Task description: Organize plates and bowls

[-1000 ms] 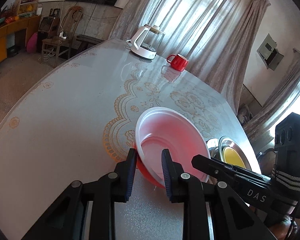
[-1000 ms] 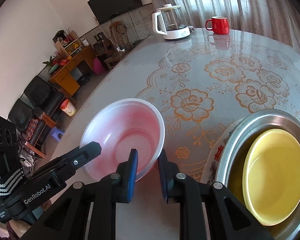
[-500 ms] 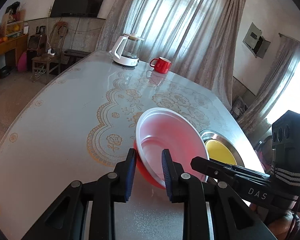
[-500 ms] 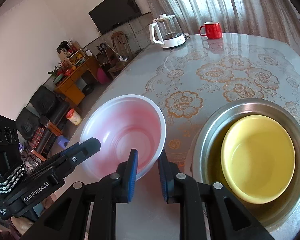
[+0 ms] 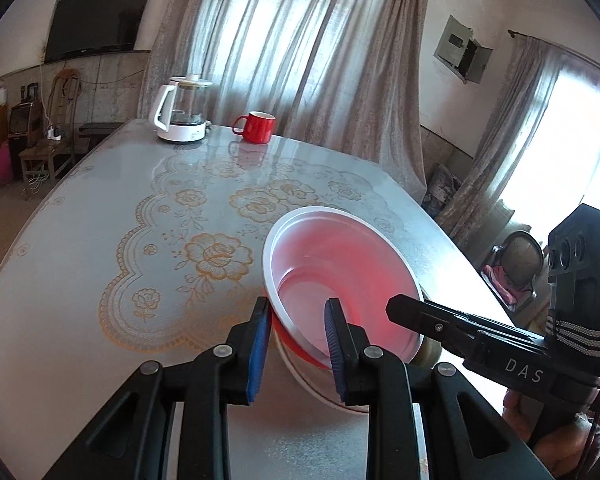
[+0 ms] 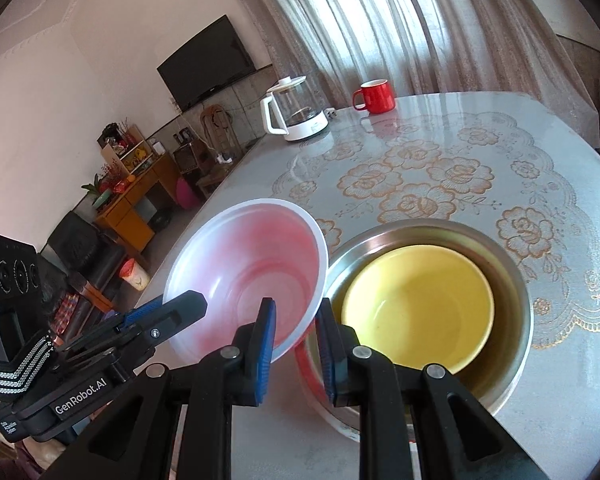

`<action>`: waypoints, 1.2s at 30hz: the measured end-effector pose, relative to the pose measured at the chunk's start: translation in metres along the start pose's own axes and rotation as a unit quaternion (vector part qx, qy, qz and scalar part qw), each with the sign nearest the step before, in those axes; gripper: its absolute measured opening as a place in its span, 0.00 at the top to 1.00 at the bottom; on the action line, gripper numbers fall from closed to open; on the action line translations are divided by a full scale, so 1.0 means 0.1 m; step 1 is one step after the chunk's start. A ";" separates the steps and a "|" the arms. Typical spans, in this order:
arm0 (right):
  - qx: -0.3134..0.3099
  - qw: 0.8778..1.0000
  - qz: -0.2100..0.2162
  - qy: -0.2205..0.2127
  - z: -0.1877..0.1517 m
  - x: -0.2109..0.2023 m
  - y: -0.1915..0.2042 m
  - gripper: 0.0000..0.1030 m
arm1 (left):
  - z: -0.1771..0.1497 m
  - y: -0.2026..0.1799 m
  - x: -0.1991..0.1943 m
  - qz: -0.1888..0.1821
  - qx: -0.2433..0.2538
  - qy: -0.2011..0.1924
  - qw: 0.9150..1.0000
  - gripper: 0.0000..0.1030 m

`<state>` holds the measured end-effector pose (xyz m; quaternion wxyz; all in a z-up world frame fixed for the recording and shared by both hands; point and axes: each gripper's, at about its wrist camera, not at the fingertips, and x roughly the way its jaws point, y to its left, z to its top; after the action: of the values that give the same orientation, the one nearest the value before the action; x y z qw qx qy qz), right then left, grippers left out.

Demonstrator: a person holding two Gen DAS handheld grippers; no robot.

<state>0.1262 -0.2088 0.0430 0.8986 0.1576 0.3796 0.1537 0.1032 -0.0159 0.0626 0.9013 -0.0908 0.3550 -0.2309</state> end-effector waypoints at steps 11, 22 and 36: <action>0.060 0.995 -0.069 -0.027 0.02 -0.30 -0.57 0.81 | 0.13 -0.45 0.52 -0.060 0.023 0.062 0.996 0.74; 0.079 0.992 -0.095 0.005 -0.11 -0.10 -0.79 0.70 | -0.06 -0.47 0.69 -0.029 0.039 0.078 0.996 0.59; 0.024 0.987 -0.155 -0.041 -0.21 -0.35 -0.58 0.52 | -0.18 -0.33 0.38 0.079 0.038 0.020 0.996 0.26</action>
<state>0.0969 -0.2709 0.0278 0.9223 0.1250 0.3657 -0.0029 0.1034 -0.0633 0.0375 0.9124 -0.0237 0.3698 -0.1741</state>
